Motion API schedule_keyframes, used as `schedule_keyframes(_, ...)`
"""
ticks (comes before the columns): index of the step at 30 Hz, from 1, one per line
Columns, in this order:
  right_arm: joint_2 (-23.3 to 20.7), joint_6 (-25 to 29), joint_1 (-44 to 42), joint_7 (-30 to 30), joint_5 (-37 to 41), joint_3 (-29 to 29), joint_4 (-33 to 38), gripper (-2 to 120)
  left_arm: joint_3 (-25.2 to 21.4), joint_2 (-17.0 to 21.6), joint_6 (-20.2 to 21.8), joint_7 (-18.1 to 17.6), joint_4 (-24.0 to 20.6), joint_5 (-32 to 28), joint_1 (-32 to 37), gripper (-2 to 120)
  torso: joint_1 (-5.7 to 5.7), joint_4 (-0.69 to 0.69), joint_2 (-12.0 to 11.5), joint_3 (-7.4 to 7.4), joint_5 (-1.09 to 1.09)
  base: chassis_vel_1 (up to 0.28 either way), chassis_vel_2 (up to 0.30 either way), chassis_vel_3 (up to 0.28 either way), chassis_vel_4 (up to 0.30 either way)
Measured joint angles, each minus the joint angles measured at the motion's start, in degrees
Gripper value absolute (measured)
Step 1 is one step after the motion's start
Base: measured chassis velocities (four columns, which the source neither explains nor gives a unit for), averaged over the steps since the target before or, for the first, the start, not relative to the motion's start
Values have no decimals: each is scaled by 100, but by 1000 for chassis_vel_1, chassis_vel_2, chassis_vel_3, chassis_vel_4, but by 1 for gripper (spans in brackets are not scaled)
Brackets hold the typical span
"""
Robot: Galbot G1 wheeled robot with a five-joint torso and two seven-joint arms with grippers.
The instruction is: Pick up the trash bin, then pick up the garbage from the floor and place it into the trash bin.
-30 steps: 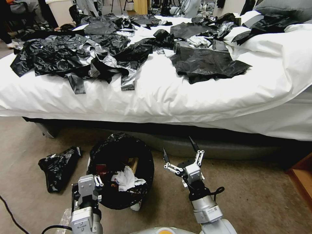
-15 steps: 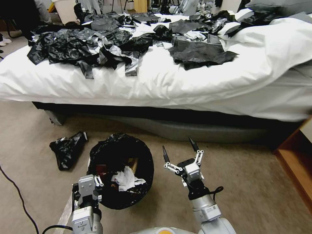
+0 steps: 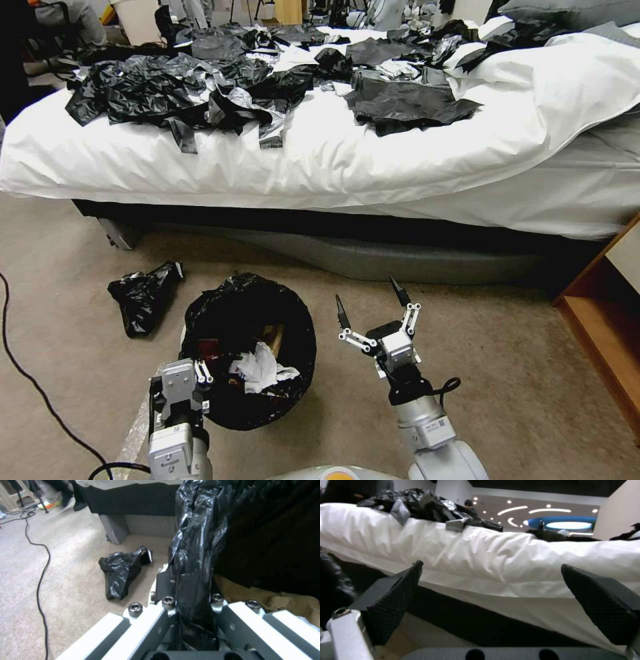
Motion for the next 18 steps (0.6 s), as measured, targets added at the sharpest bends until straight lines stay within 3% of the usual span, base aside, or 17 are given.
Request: schedule_keyframes(18,-114,97,-82,161,164,756,11,100,-55,10,208,21,80,-111,-334,0,0,0,0,0,0,0,0,0,0)
